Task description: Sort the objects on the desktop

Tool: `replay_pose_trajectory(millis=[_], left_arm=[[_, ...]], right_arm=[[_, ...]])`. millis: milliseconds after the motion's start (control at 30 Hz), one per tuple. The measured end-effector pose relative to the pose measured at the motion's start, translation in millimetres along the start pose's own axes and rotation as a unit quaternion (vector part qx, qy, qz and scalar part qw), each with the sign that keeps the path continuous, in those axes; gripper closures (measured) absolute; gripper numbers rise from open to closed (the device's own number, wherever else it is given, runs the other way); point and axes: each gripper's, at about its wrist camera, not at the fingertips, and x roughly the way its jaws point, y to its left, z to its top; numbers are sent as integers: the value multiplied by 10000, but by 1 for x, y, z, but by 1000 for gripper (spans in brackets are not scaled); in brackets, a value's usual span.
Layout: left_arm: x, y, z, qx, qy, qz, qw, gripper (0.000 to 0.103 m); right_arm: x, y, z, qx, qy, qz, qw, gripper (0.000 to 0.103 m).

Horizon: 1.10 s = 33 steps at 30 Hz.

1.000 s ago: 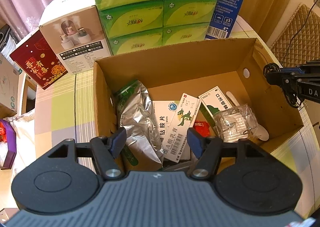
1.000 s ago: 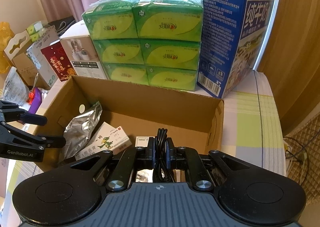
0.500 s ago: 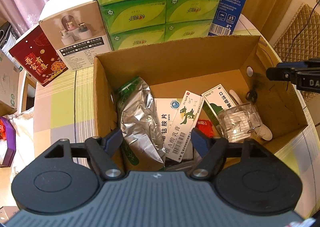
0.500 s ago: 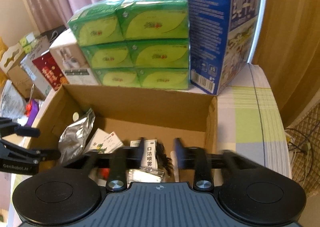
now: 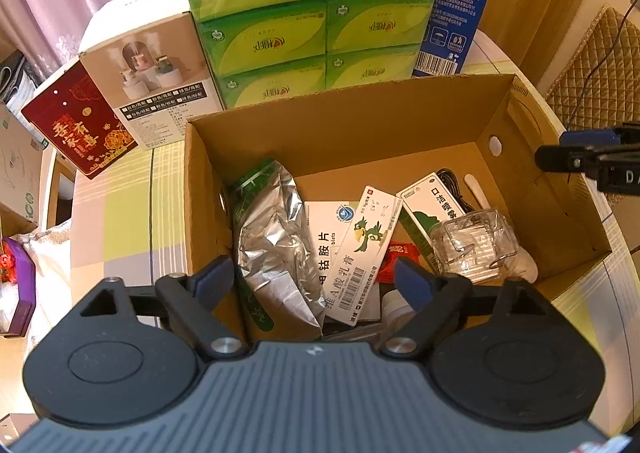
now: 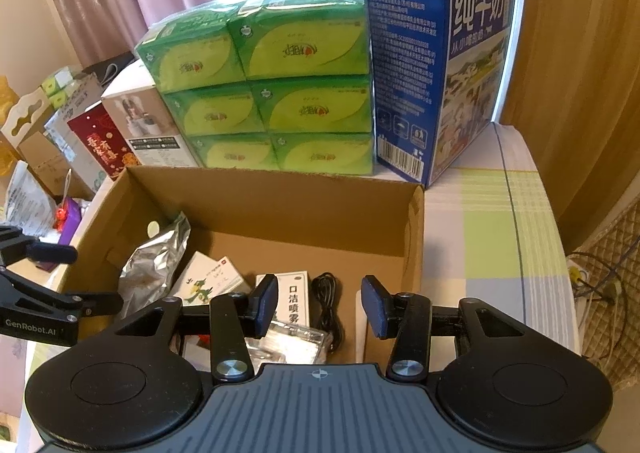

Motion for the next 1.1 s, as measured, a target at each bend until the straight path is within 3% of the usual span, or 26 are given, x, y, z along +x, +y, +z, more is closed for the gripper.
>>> replay_pose_trajectory(millis=[267, 333, 400, 600, 1100], left_arm=[[-8, -2, -6, -21, -30, 87, 10000, 6], [-11, -3, -8, 12, -35, 84, 10000, 5], [-14, -4, -10, 42, -36, 126, 9999, 2], [-28, -8, -17, 80, -119, 275, 9995, 2], [-47, -13, -40, -301, -4, 382, 9988, 1]], right_arm=[[-7, 9, -1, -78, 179, 79, 9998, 57], [-10, 11, -2, -112, 165, 45, 9998, 48], [-14, 14, -3, -137, 128, -5, 9998, 32], [-25, 21, -5, -228, 155, -10, 9996, 12], [-51, 26, -19, -331, 345, -131, 9988, 4]])
